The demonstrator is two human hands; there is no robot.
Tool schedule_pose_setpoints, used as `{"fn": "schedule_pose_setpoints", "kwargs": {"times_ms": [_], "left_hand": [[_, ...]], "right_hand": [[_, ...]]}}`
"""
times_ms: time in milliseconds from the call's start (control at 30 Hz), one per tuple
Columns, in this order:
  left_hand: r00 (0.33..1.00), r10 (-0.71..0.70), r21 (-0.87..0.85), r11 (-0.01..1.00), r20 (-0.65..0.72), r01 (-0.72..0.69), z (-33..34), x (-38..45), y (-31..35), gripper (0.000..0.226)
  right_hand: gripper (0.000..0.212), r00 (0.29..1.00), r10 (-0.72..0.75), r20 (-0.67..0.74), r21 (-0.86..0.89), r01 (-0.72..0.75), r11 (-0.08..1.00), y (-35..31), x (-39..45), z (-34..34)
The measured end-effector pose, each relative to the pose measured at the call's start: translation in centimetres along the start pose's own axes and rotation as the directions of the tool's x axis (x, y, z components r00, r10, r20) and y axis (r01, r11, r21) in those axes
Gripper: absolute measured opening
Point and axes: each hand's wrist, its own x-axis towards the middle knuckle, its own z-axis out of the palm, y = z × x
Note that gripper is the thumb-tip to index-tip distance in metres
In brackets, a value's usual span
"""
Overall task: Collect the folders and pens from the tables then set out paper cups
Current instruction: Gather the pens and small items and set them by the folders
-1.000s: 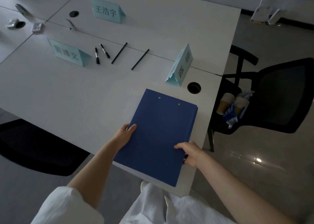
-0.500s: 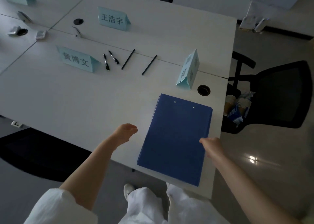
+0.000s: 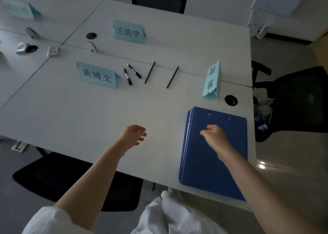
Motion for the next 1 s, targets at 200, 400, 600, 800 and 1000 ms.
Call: {"fn": "schedule_pose_setpoints", "kwargs": {"times_ms": [200, 400, 600, 800, 1000], "left_hand": [[0.999, 0.04, 0.084, 0.996, -0.031, -0.037, -1.6, 5.8, 5.2, 0.016], [0.989, 0.068, 0.279, 0.96, -0.128, -0.03, -2.7, 15.1, 11.4, 0.014], [0.944, 0.243, 0.6, 0.798, -0.223, -0.064, -2.3, 24.5, 15.8, 0.033], [0.916, 0.339, 0.767, 0.639, -0.217, -0.055, -1.0, 31.4, 17.0, 0.032], [0.923, 0.315, 0.791, 0.611, -0.221, -0.02, 0.4, 35.6, 17.8, 0.027]], "right_hand": [[0.011, 0.996, -0.065, 0.054, -0.011, 0.065, 0.998, -6.9, 6.1, 3.3], [0.029, 0.995, -0.048, 0.086, -0.001, 0.048, 0.999, -13.4, 16.0, 4.8], [0.018, 0.987, 0.048, 0.152, 0.137, -0.069, 0.988, -17.6, 26.6, 7.4], [0.027, 0.999, 0.015, -0.028, -0.139, -0.018, 0.99, -18.0, 34.1, 9.3], [0.038, 0.986, 0.044, -0.163, -0.378, -0.104, 0.92, -17.5, 38.0, 9.9]]}}
